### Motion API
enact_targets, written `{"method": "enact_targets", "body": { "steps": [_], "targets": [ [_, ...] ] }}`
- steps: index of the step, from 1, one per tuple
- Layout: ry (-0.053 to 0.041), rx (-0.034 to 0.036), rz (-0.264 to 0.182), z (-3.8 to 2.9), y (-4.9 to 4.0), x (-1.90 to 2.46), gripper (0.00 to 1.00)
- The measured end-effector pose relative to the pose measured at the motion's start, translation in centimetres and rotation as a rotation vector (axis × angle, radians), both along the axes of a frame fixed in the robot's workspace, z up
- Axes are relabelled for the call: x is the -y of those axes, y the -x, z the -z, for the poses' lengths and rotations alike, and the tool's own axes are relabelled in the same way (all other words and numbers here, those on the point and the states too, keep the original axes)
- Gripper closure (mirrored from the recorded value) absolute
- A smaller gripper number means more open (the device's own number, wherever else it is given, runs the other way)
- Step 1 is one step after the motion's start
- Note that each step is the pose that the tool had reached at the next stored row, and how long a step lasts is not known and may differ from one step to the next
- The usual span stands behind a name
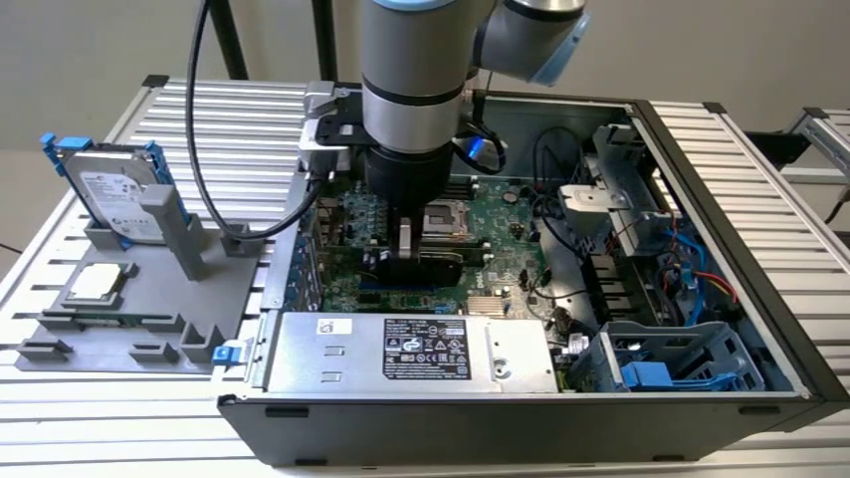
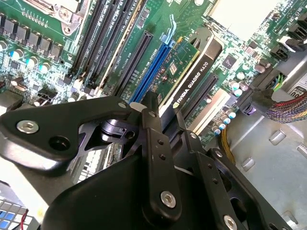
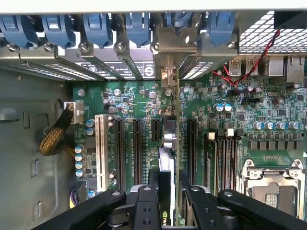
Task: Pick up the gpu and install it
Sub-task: 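Insert the gpu into the slot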
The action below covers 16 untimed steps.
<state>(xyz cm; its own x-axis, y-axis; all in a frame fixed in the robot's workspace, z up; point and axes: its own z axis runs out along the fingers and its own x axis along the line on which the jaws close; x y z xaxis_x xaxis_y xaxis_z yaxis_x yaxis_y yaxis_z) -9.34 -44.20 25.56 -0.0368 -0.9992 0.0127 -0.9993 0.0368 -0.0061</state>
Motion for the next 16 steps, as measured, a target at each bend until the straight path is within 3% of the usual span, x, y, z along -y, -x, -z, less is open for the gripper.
{"method": "enact_targets", "body": {
  "steps": [16],
  "targets": [
    [-0.0001, 0.0002, 0.0, 0.11, 0.15, -0.38, 1.0]
  ]
}}
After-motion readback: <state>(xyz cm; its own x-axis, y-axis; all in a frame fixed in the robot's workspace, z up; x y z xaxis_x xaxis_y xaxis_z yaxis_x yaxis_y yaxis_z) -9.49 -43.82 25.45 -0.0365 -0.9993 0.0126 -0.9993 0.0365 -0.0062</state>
